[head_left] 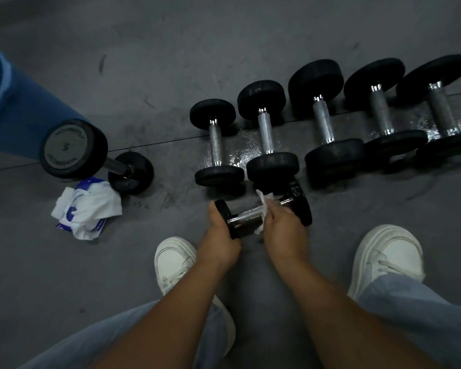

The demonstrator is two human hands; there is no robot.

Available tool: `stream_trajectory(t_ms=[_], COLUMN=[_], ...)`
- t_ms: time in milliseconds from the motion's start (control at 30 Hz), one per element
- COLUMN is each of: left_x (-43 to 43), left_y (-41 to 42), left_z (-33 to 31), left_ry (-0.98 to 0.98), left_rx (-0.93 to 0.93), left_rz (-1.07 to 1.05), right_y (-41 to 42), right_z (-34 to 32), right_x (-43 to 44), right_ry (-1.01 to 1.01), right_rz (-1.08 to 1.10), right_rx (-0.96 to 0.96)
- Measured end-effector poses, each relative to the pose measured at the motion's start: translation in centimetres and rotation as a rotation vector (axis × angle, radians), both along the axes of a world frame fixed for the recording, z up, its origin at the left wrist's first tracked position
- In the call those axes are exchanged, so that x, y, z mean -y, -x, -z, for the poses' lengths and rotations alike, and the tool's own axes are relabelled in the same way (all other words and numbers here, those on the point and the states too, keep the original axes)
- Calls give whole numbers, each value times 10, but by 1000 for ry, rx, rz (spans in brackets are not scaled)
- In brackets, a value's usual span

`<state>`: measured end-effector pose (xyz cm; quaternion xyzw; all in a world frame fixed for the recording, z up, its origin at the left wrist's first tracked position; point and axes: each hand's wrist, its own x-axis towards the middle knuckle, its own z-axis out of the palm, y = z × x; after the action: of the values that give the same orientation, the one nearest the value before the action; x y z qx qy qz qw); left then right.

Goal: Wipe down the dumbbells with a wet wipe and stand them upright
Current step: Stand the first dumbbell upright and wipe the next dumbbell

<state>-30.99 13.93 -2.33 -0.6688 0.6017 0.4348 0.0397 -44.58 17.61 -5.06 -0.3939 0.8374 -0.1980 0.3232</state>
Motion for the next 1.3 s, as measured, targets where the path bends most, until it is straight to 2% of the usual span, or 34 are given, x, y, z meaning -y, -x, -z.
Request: stream_trajectory(t_ms=[100, 133, 267, 333, 400, 433, 533, 567, 633, 667, 700, 767, 833, 900, 967, 1067, 1100, 1133, 1200, 1233, 1300], left_x=[0, 0, 3, 2, 2, 3, 7, 7, 4, 5, 10, 24, 32, 20, -5, -23, -21, -17, -7, -3, 3], left_y=[1, 0, -1, 0, 1, 0, -1, 0, 3, 3, 3, -2, -7, -6, 0, 5, 3, 2, -2, -2, -1], left_z=[-2, -2, 2, 2, 0, 0, 3, 2, -2, -3, -5, -7, -10, -13, -16, -12, -9, -8, -8, -9, -10], left_ry=[3, -3, -8, 9, 4, -1, -7, 6, 22, 6, -18, -68, -115, -92, -8, 0, -14, -31, -57, -73, -85], left_rx=[-55, -71, 5, 12, -27, -39, -3, 15, 24, 21, 23, 56, 79, 126, 142, 21, -19, -38, -58, -54, -58], left_rz=[-15, -13, 9, 3, 0, -1, -3, -4, 6, 12, 18, 33, 48, 29, -113, -198, -183, -163, -146, -150, -158], right_y=[-28, -27, 5, -4, -23, -24, -1, 1, -11, -21, -25, -18, -7, -4, -10, -20, -18, -12, -3, -3, -13], right_z=[-8, -12, -6, -9, -14, -15, -12, -10, -13, -14, -17, -14, -11, -11, -16, -20, -22, -19, -17, -17, -18], right_x=[-2, 1, 0, 0, 1, 4, 1, -4, -9, -10, -9, -5, -8, -14, -14, -7, -5, -4, -8, -10, -10], right_ry=[-31, -1, 51, -25, -20, -5, 68, 31, -77, -88, -65, 50, 124, 43, -70, -134, -88, -31, 42, 20, -43], right_rz=[-352, -375, -4, -112, -300, -288, 102, 138, -85, -228, -269, -119, 14, 11, -34, -259, -249, -145, 88, 110, -58], right_rx=[189, 184, 39, 59, 192, 209, 105, 86, 160, 220, 256, 244, 105, 62, 68, 290, 329, 351, 256, 188, 170])
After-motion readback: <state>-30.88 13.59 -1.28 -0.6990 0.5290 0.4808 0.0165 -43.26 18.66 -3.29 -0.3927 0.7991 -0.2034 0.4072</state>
